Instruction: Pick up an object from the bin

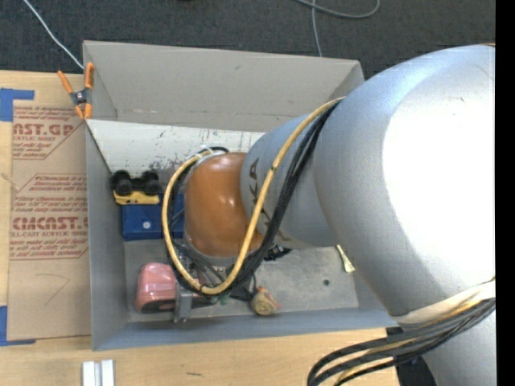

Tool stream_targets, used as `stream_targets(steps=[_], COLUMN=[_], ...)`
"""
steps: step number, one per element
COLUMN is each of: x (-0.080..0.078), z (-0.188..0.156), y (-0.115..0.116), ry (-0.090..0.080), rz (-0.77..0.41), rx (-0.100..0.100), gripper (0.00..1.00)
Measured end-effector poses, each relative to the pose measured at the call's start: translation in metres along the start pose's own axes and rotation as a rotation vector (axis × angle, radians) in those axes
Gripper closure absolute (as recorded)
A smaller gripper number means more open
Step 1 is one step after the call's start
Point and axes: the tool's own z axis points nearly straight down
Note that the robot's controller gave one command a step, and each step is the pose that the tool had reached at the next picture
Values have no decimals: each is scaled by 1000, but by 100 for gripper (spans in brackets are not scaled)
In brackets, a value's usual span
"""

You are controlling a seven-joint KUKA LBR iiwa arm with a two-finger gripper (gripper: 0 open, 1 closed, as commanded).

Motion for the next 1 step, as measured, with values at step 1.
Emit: stream_targets(steps=[1], x=[0], z=[0], y=[0], ry=[1], rz=[0], rx=[0], gripper=[100])
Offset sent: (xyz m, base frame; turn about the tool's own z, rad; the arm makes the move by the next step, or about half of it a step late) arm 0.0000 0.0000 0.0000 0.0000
